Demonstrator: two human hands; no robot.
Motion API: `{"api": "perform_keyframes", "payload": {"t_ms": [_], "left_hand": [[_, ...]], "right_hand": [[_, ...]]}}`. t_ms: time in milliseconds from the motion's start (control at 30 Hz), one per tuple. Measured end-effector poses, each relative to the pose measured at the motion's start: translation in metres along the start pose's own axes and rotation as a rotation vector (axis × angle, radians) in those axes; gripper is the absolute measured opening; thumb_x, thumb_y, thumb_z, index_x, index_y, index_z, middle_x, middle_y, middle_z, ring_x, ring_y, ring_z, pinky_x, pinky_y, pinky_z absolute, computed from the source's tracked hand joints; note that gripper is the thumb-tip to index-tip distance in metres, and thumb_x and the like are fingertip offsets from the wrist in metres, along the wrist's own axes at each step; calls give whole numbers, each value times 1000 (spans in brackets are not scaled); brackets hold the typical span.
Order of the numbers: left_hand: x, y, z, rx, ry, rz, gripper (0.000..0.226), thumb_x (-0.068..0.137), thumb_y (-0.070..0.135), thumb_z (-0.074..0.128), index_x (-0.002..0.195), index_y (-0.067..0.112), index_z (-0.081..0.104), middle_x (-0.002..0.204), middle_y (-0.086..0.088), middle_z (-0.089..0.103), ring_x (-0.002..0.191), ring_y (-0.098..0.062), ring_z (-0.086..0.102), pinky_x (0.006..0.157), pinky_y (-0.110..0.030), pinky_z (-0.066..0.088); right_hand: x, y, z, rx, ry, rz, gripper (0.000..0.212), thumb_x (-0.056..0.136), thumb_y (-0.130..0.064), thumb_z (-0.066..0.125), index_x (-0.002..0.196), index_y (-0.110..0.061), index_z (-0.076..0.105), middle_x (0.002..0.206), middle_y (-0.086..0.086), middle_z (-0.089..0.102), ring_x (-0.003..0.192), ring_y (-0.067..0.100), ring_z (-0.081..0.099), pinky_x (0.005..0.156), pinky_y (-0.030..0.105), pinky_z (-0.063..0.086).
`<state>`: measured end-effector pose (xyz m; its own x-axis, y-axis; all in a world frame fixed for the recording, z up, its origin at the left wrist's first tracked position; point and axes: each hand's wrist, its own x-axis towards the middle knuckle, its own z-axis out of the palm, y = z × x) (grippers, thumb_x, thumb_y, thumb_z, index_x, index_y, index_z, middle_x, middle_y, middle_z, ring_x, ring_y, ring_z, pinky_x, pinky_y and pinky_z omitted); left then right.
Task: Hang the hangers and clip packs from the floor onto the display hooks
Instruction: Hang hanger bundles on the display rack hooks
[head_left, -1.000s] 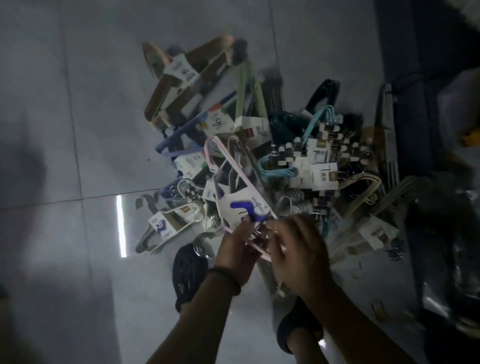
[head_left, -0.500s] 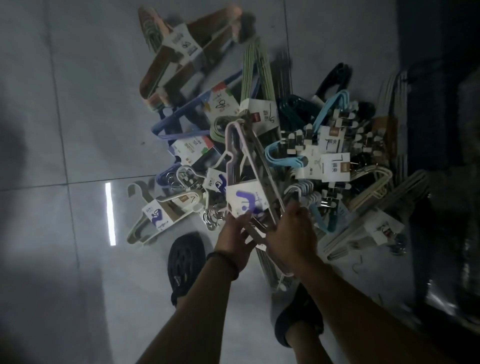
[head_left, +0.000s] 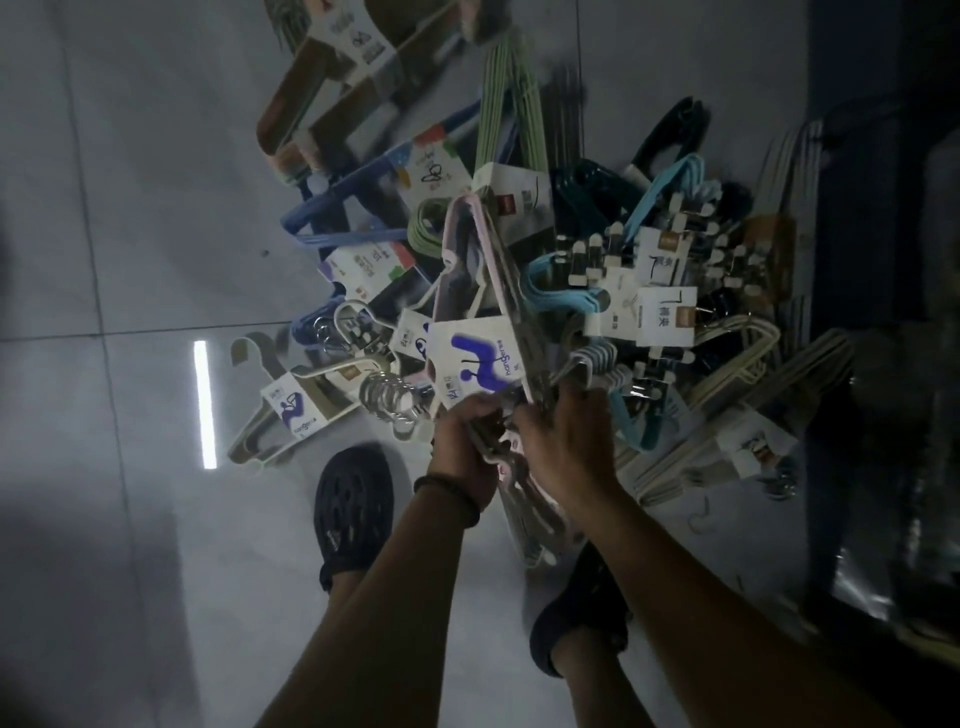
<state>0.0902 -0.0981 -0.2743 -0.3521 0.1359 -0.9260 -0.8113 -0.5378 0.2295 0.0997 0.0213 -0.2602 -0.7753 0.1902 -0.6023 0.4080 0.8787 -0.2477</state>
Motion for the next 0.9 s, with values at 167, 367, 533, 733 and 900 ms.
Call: {"api": "perform_keyframes", "payload": {"t_ms": [167,367,533,733,900], "left_hand": [[-56,37,8,256,101,165,67,68,13,65,133,1,56,99,-24,69,69,-27,62,55,-32,50],[-182,135,58,756,29,395,46,86,-11,65,125,12,56,103,-12,74,66,-8,69,49,-19,50],[-336,217,152,1271,-162,537,69,60,24,84,124,23,59,103,7,74,97,-15,71,84,-39,61],[-518,258,280,1716,-277,731,52,62,46,78,110,42,59,107,2,71,100,-26,68,88,-43,57],[-663,251,351,1982,277,1357,61,74,62,73,128,43,54,141,-6,58,137,-34,52,117,-60,36]], "right_hand": [[-41,-29,-42,575,-89,97,16,87,-24,76,96,-12,73,92,12,69,82,24,67,68,33,53],[-111,-63,-199,712,122,-230,103,74,-58,77,158,-40,21,154,-6,26,139,15,37,106,38,49],[-154,-95,-407,166,311,-481,102,65,-63,81,152,-30,40,157,1,27,149,28,23,118,54,33],[-261,-104,-606,79,-68,-448,61,58,-66,91,105,-38,64,105,-16,66,98,11,64,86,27,55],[-371,-76,-682,653,110,-383,29,64,-36,100,80,-43,76,82,-20,76,79,-4,71,77,25,60]]}}
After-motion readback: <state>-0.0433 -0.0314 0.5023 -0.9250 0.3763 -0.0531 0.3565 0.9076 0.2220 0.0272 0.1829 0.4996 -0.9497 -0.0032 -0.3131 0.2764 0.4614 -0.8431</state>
